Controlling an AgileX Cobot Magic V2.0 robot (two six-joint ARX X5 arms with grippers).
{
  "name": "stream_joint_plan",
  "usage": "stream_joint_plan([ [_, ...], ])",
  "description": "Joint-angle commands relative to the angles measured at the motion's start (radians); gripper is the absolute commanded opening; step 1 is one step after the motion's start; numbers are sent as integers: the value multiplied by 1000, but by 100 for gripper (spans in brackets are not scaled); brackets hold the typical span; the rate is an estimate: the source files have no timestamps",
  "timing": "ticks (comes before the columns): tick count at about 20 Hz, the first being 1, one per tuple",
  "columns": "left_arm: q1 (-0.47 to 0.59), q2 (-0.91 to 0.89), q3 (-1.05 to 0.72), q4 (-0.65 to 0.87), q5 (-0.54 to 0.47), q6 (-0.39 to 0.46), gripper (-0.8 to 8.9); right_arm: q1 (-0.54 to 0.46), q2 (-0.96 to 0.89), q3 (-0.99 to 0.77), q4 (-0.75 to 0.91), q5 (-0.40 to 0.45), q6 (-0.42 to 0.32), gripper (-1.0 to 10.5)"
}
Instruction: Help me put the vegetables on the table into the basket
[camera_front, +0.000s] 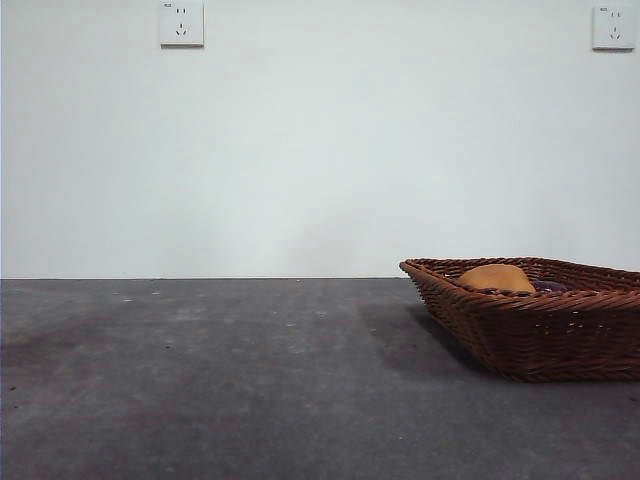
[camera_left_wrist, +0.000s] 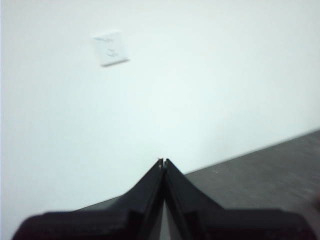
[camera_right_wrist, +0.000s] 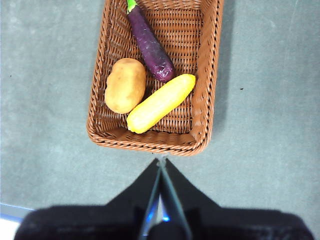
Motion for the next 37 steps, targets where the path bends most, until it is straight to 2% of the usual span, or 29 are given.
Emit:
stream_joint_plan([
  [1,44,-84,-235,129,36,16,-4,0,3,0,-20,1,3,2],
  [6,66,-252,-624,303,56,6,-4,0,5,0,-21,1,3,2],
  [10,68,-364,-823,322,48,-40,-4,0,8,0,-20,1,3,2],
  [15,82,-495,-988,315,49,-148,-4,0,8,0,-20,1,3,2],
  [19,92,-550,-1030,246,49,-213,-4,0,8,0,-20,1,3,2],
  [37,93,-499,-1030,236,56,-212,-4,0,8,0,-20,1,3,2],
])
